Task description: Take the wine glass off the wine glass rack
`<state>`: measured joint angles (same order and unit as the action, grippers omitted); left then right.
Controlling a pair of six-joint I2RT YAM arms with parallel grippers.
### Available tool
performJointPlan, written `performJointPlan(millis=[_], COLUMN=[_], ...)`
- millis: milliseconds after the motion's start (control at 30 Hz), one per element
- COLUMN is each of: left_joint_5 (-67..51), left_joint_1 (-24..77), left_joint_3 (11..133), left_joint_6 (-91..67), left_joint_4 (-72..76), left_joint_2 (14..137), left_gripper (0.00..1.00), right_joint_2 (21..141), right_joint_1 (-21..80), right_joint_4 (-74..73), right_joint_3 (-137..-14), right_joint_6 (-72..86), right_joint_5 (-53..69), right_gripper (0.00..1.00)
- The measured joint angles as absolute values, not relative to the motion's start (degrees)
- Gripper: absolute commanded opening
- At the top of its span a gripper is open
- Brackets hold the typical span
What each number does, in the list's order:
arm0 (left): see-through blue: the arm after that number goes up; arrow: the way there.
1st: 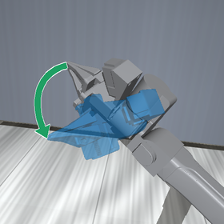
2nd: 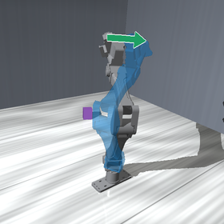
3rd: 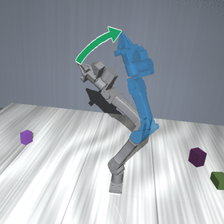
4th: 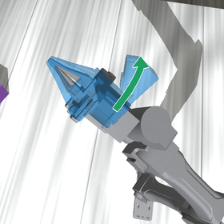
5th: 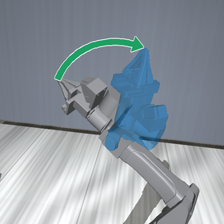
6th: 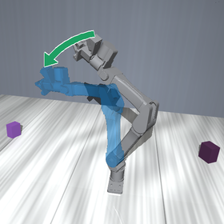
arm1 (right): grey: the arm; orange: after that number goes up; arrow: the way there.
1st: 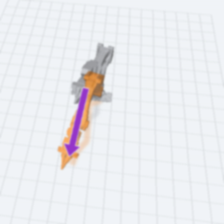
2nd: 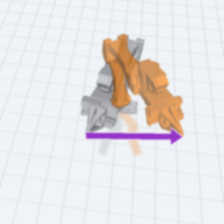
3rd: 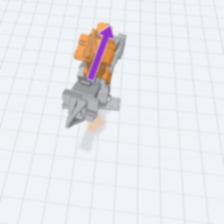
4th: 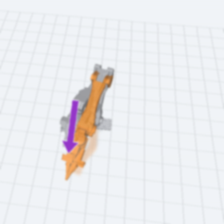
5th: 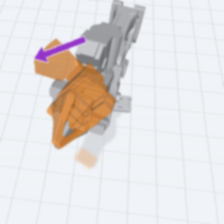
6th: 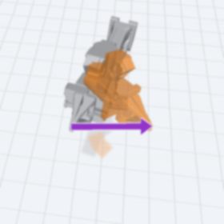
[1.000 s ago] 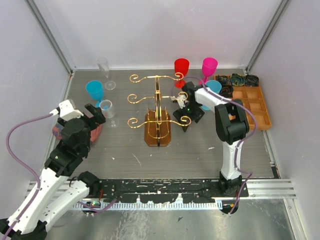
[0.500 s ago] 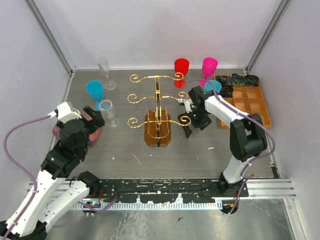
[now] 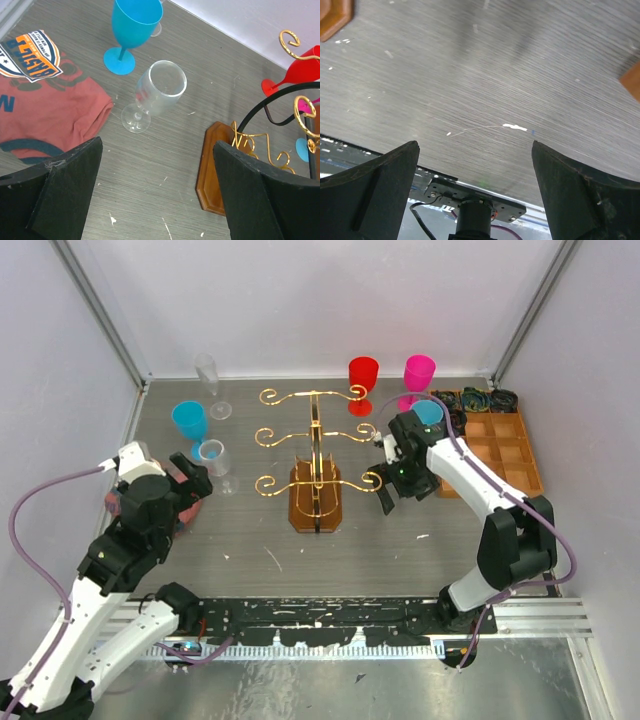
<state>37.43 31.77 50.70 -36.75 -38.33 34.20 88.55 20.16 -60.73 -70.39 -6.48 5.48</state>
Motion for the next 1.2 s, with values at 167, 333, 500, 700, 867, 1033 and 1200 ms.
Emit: performJointPlan(millis=[167, 333, 500, 700, 867, 1033, 1200], left_joint_5=[36.1, 33.4, 30.5, 29.7, 30.4, 30.2, 30.0], left_joint_1=[31.8, 31.8, 31.8, 31.8, 31.8, 31.8, 31.8], left_joint_3=[52.1, 55.6, 62.7, 68.9, 73.5, 81.1, 81.4], left_joint_6=[-36.7, -36.5, -35.7, -33.8, -30.0, -26.4, -24.0], left_joint_4=[-39.7, -42.3, -45.9, -48.3, -48.8, -50.1, -49.9], left_joint_2=[34.9, 38.7, 44.9, 49.6, 53.5, 61.2, 62.3], left_gripper=[0.98, 0.98, 0.98, 0.98, 0.98, 0.98, 0.98], right_joint_2=[88.2, 86.2, 85.3, 83.2, 81.0, 81.8, 81.8], right_joint_1=[19.2, 17.9, 16.4, 15.6, 15.6, 15.6, 15.6], right_joint_4=[-61.4, -61.0, -56.9, -47.8, -40.0, -35.3, -31.4], right_joint_3=[-71.9, -76.1, -83.7, -87.4, -87.5, -89.8, -89.3], right_joint_6=[-3.4, 0.3, 3.1, 4.1, 4.8, 4.9, 4.6], right_joint_5=[-0.3, -4.7, -7.2, -8.6, -8.6, -8.3, -7.6], right_gripper=[1.00, 1.00, 1.00, 1.00, 1.00, 1.00, 1.00])
